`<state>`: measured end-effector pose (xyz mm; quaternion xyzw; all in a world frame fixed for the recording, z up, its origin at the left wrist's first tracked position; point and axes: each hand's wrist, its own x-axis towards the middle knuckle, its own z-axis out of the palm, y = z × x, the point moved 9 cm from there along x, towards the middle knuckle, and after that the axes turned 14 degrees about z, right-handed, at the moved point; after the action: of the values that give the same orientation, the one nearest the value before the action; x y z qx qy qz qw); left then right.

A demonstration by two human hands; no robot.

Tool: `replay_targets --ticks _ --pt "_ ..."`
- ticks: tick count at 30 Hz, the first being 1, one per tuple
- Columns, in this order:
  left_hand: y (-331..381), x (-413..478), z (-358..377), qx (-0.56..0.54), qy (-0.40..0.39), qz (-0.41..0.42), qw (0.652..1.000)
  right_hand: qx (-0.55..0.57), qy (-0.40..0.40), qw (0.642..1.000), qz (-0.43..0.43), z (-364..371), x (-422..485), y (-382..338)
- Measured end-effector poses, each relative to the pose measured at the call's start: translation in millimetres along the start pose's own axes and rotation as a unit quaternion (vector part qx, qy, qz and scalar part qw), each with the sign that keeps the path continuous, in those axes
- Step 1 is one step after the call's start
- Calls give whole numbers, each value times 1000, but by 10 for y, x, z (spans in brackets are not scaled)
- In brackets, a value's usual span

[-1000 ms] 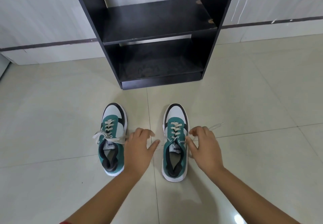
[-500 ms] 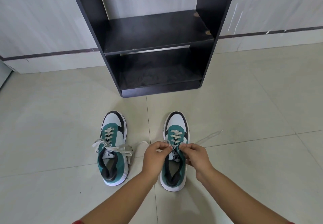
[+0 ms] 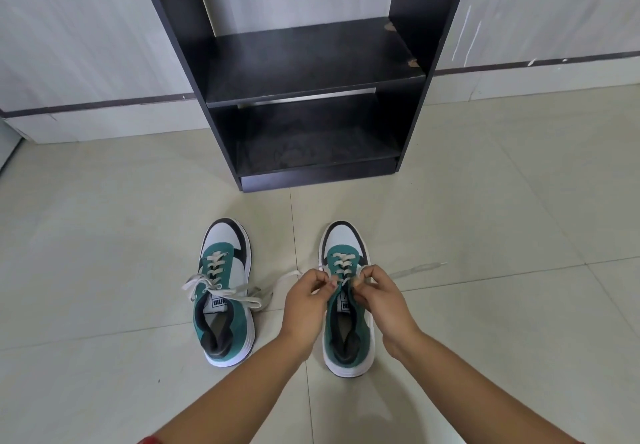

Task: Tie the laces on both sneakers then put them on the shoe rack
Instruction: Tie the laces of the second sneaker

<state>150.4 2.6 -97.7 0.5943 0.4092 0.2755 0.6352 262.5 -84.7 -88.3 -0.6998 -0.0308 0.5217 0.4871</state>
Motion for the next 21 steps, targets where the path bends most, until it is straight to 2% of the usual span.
replay_targets --ticks 2,4,10,12,14,17,19,21 --pt "38 -2 1 -6 -13 0 1000 1 -13 1000 7 20 17 14" --pt "108 2 29 12 -37 34 999 3 -13 1000 9 36 20 44" --pt "452 -14 162 15 -109 140 984 9 -50 997 -52 84 -21 -94" --pt "596 9 185 -5 -136 173 975 -33 -70 994 -74 132 -19 -173" --pt "697 34 196 1 -159 203 966 -126 -76 983 -112 185 -27 -234" --pt "794 86 200 90 -189 255 944 -227 -103 956 -152 269 -94 -293" --pt "839 125 185 168 -203 289 920 -205 -127 958 -152 295 -154 -341" --pt "854 161 150 274 -207 322 882 -166 -114 966 -162 256 -182 -396"
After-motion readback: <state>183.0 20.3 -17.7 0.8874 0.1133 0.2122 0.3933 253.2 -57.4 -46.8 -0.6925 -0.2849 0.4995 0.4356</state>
